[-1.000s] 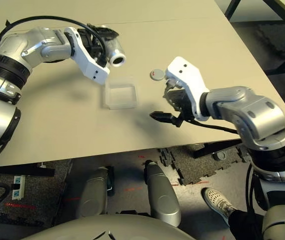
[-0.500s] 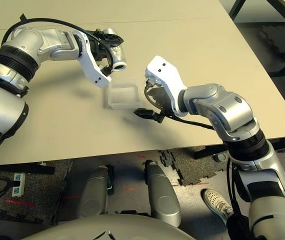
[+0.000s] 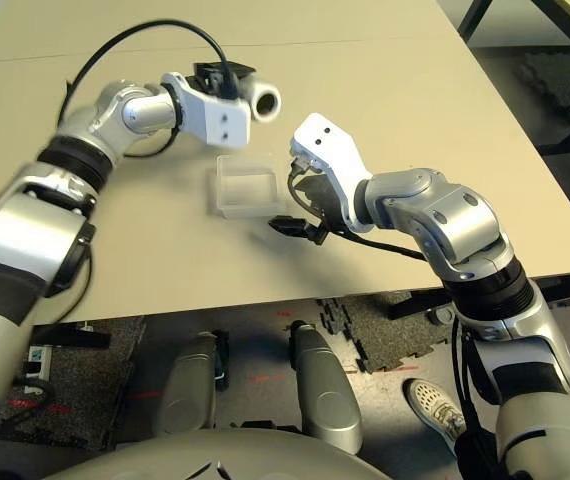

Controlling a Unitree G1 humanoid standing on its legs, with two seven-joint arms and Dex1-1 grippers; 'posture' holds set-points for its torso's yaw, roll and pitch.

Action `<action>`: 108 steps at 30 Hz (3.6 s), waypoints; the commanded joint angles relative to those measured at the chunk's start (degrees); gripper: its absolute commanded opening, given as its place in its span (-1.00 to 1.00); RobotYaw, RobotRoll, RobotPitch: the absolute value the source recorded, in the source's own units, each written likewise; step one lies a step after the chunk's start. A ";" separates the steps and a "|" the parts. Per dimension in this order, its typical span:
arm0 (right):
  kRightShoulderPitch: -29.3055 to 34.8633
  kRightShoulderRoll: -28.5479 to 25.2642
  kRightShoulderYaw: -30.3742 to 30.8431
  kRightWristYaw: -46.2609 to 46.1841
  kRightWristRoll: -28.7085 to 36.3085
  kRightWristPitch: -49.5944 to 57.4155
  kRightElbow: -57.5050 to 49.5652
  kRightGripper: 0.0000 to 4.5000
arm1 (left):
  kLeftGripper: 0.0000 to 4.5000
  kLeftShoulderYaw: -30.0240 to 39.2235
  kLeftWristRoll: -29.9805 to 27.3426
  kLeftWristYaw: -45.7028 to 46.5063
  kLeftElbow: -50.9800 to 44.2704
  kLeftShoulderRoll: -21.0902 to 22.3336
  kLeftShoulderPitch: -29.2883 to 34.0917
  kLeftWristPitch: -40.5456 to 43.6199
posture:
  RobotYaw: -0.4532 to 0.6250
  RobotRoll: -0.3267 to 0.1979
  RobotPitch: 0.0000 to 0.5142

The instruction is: Pour the medicine from the bottle into the box.

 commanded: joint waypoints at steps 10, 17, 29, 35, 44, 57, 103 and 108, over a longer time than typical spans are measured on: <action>-0.51 -1.25 0.00 0.63 -0.62 -0.18 1.15 1.00 | 0.23 11.79 -13.88 8.58 -8.27 -5.08 14.11 19.94 | -0.13 0.25 -0.26; -0.47 -0.93 0.01 0.35 -0.76 -0.01 1.30 1.00 | 0.23 4.51 -5.81 11.46 -12.02 -1.20 10.82 8.96 | -0.13 0.25 -0.27; -0.34 0.86 0.30 -0.16 -1.71 -1.55 3.13 1.00 | 0.23 -42.25 49.30 29.83 -7.84 13.44 -10.06 -24.45 | -0.09 0.25 -0.34; -0.36 2.56 -0.05 -0.96 -2.03 -1.78 3.48 1.00 | 0.23 -49.32 58.05 41.12 -3.86 11.04 -14.36 -23.05 | -0.11 0.25 -0.35; -0.13 3.07 -0.34 -1.14 -2.49 -2.19 3.78 1.00 | 0.23 -51.21 60.50 47.93 2.06 8.02 -17.56 -21.01 | -0.11 0.25 -0.36; 0.01 2.88 -0.23 -0.84 -2.51 -2.09 3.71 1.00 | 0.23 -35.64 39.13 29.52 4.33 6.35 -11.46 -25.03 | -0.10 0.25 -0.36; 0.12 22.11 -32.39 -37.87 -7.68 -29.72 23.45 1.00 | 0.23 15.37 -16.71 20.34 -27.47 -3.10 29.55 29.13 | -0.09 0.25 -0.19; 0.28 21.75 -31.99 -37.60 -7.54 -29.65 23.32 1.00 | 0.23 14.65 -16.18 20.48 -27.05 -2.80 29.59 26.40 | -0.09 0.25 -0.19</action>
